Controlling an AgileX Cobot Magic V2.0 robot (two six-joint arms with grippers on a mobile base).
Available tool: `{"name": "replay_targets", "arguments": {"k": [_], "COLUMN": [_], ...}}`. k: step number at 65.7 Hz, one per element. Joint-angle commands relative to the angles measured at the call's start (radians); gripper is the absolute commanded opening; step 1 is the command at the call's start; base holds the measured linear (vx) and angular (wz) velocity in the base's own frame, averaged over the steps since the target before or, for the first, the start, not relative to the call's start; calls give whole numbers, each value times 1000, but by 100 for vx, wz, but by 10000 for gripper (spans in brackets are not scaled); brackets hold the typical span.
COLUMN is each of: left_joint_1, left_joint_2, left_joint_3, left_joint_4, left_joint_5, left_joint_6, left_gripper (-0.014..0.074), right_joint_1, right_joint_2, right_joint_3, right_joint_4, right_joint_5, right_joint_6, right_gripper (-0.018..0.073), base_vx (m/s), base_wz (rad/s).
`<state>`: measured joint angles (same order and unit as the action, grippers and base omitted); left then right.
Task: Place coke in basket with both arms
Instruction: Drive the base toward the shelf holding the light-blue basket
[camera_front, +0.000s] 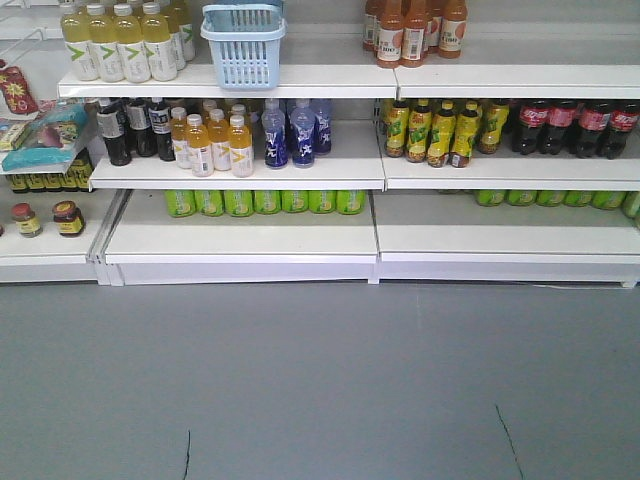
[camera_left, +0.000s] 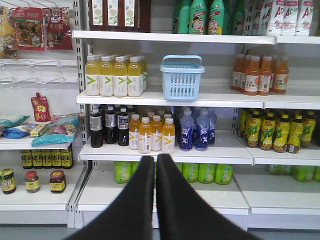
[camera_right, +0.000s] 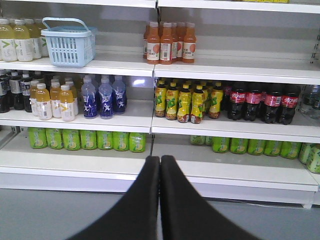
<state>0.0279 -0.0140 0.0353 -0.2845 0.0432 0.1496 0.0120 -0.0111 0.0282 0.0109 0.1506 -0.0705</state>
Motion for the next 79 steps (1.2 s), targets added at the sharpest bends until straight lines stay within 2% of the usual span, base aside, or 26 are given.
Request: {"name": "replay_targets", "arguments": {"k": [1,79], "left_joint_1": [-6,-6], "left_joint_2": [-13,-13], "left_joint_3": [-33,-33], "left_joint_4": [-9,-9], "left_joint_5": [-68,-68], "left_joint_6": [-11,-11], "left_gripper": [-6,-6], "right_joint_1": [1,1], "right_joint_2": [-13,-13], "right_joint_3": [8,8], "right_joint_4": [-3,-3], "right_joint_5": [-74,-77], "right_joint_6": [-2,-2], "right_gripper": [-10,-10], "base_vx": [0,0], "base_wz": [0,0]}}
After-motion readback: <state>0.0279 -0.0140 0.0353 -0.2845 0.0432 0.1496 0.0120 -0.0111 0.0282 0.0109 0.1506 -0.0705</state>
